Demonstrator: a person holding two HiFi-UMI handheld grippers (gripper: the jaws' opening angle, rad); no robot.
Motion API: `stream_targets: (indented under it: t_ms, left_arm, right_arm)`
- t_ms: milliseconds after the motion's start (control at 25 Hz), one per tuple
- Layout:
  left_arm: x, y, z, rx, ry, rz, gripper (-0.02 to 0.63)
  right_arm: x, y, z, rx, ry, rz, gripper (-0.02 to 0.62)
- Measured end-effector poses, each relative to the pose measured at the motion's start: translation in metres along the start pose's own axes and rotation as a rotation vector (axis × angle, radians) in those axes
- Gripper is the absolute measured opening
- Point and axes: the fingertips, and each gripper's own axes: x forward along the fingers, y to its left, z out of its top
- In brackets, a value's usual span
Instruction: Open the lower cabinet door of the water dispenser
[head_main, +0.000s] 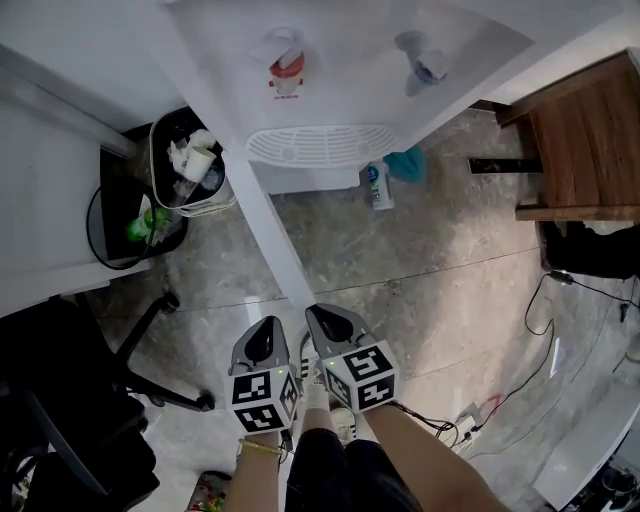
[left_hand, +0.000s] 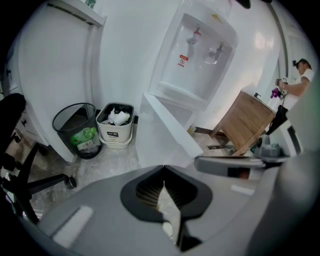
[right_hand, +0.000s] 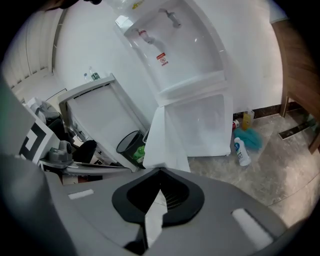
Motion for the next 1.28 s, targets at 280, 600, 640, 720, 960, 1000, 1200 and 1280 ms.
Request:
stream_targets:
  t_ms: [280,600,640,720,960,1000,1200,1280]
  left_arm:
    - [-0.002,-0.011,0.000,0.007,0.006,-0.010,0.008]
    - [-0.040,-0.054,-0.002,0.017,0.066,-0.036,0.008]
    - [-0.046,-0.062,-0.001,0.019,0.068,-0.045,0.008]
    - [-0.055,-0.074,-0.001,0.030,0.072,-0.054,0.008]
    - [-0.066,-0.089,-0.013,0.063,0.088,-0.058,0.008]
    - [-0.066,-0.090,-0.014,0.065,0.089,-0.057,0.007]
    - [-0.065,-0.092,-0.014,0.074,0.089,-0.061,0.008]
    - [-0.064,-0.093,-0.013,0.075,0.088,-0.062,0.008]
  right_arm:
    - [-0.005,-0.005,-0.001,-0.006,0.021,-0.018,-0.008]
    - [-0.070,-0.007,-0.006,0.070,0.023,-0.048,-0.008]
    - [-0.079,-0.007,-0.006,0.084,0.024,-0.057,-0.008]
    - [-0.093,-0.006,-0.006,0.097,0.020,-0.068,-0.008]
    - [-0.114,-0.006,-0.012,0.112,-0.004,-0.076,-0.008]
    - [-0.116,-0.008,-0.014,0.111,-0.003,-0.082,-0.009]
    - [-0.120,-0.014,-0.015,0.108,-0.003,-0.100,-0.009]
    - [-0.121,-0.014,-0.013,0.107,-0.007,-0.100,-0.009]
